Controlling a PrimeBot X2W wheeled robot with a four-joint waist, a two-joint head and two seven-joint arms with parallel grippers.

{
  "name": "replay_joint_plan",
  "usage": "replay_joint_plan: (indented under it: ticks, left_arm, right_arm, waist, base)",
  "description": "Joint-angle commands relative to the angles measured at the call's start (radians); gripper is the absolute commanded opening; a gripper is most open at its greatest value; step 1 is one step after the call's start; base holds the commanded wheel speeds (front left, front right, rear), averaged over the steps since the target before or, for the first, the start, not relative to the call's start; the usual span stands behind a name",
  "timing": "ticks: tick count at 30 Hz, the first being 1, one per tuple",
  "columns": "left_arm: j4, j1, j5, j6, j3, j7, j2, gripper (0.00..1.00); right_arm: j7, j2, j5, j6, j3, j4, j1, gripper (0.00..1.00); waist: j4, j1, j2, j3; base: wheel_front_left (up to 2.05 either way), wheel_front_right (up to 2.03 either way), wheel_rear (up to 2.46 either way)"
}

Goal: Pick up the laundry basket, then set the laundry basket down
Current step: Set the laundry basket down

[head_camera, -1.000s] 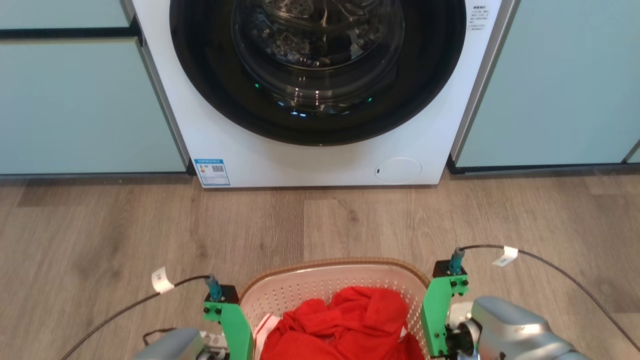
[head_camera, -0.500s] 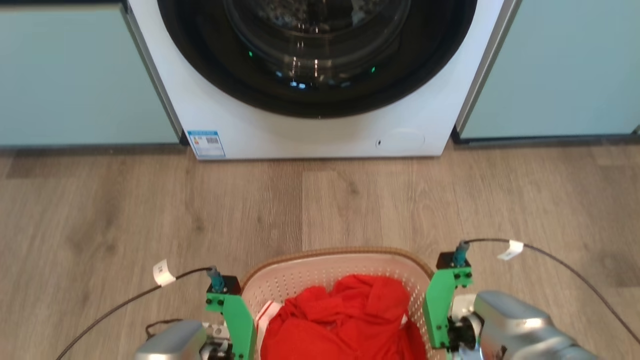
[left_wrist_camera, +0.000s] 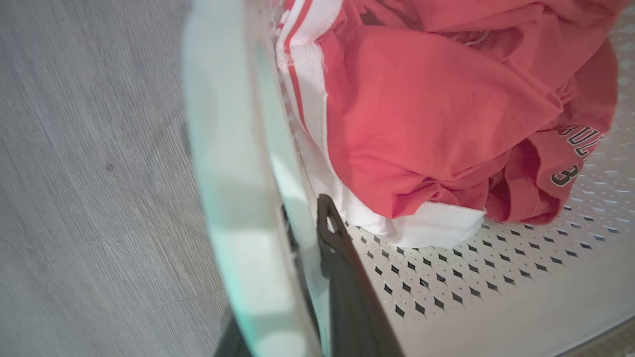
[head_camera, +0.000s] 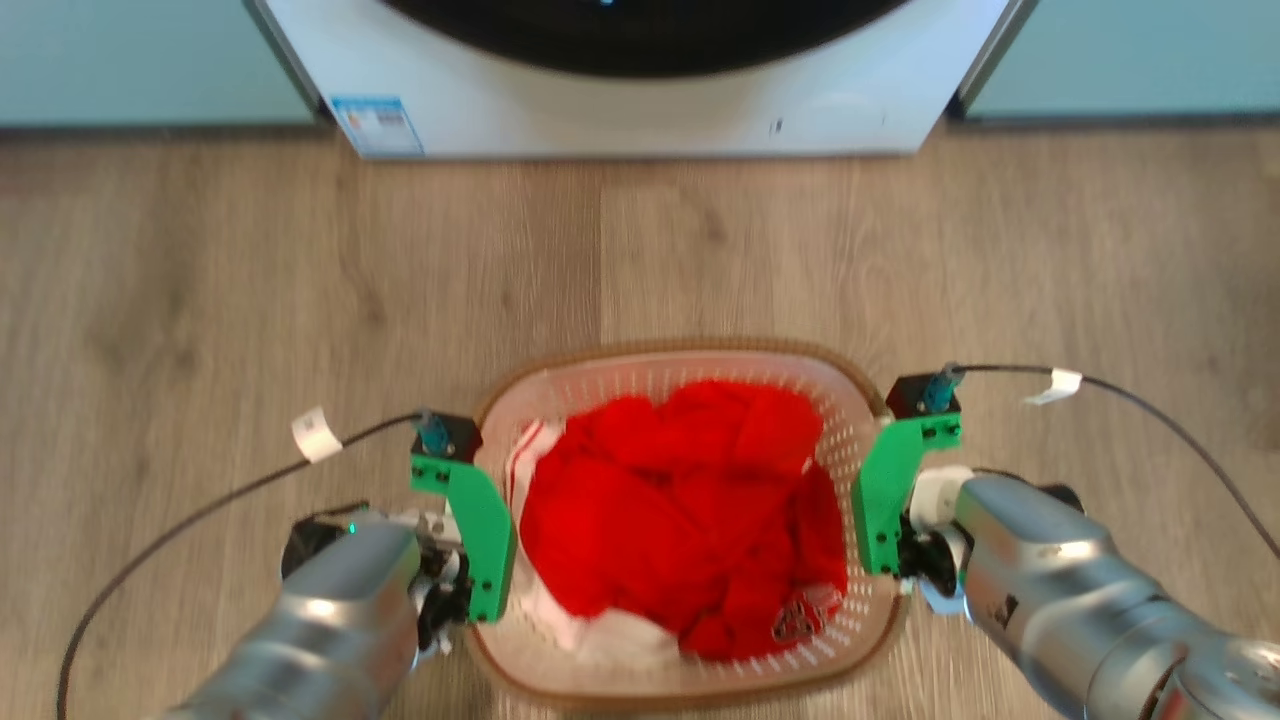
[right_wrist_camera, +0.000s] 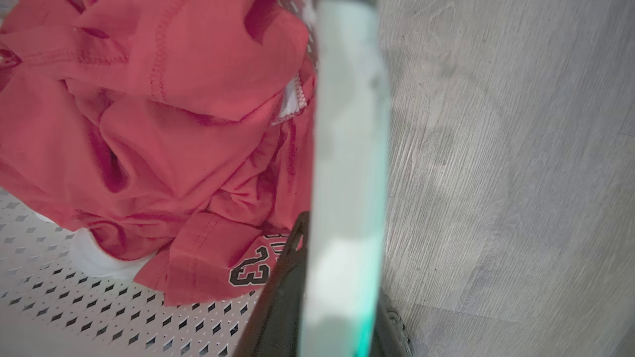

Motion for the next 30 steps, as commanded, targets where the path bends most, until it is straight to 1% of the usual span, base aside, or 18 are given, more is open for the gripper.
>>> replay_joint_plan:
  ticks: [1,3,4,10,15,22,30]
  left_arm:
    - [-0.017,-0.048,0.015,-0.016,0.007,-0.017,-0.012,0.00]
    - [0.000,-0.076,0.027,-0.013,0.007,-0.059,-0.014,0.00]
    - [0.014,-0.101,0.042,-0.001,0.007,-0.098,-0.015,0.00]
    - [-0.019,-0.161,0.057,0.025,0.007,-0.151,-0.017,0.00]
    - [-0.048,-0.205,0.050,0.055,0.010,-0.212,-0.017,0.00]
    - [-0.068,-0.277,0.052,0.060,0.010,-0.242,-0.017,0.00]
    - [-0.074,-0.310,0.067,0.061,0.008,-0.253,-0.017,0.00]
  right_arm:
    - [-0.024,0.011,-0.014,0.003,0.001,-0.014,-0.025,0.00]
    - [-0.056,0.007,-0.017,0.003,-0.001,-0.019,-0.039,0.00]
    - [-0.079,0.000,-0.007,0.003,-0.013,-0.029,-0.051,0.00]
    - [-0.156,-0.025,-0.023,0.003,-0.015,-0.029,-0.108,0.00]
    - [-0.219,-0.039,-0.038,0.003,-0.014,-0.019,-0.155,0.00]
    - [-0.285,-0.049,-0.044,0.003,-0.025,-0.003,-0.230,0.00]
    - [-0.312,-0.041,-0.055,0.003,-0.024,0.010,-0.268,0.00]
  waist:
    - [0.005,-0.0003,0.0000,0.068]
    - [0.006,-0.0003,0.0000,0.110]
    - [0.007,-0.0003,0.0000,0.153]
    - [0.010,-0.0003,0.0000,0.279]
    - [0.023,-0.0003,0.0000,0.375]
    - [0.045,-0.0003,0.0000,0.488]
    - [0.057,-0.0003,0.0000,0.554]
  base:
    - [0.00,0.00,0.00]
    - [0.00,0.00,0.00]
    - [0.00,0.00,0.00]
    - [0.00,0.00,0.00]
    - [0.00,0.00,0.00]
    - [0.00,0.00,0.00]
    - [0.00,0.00,0.00]
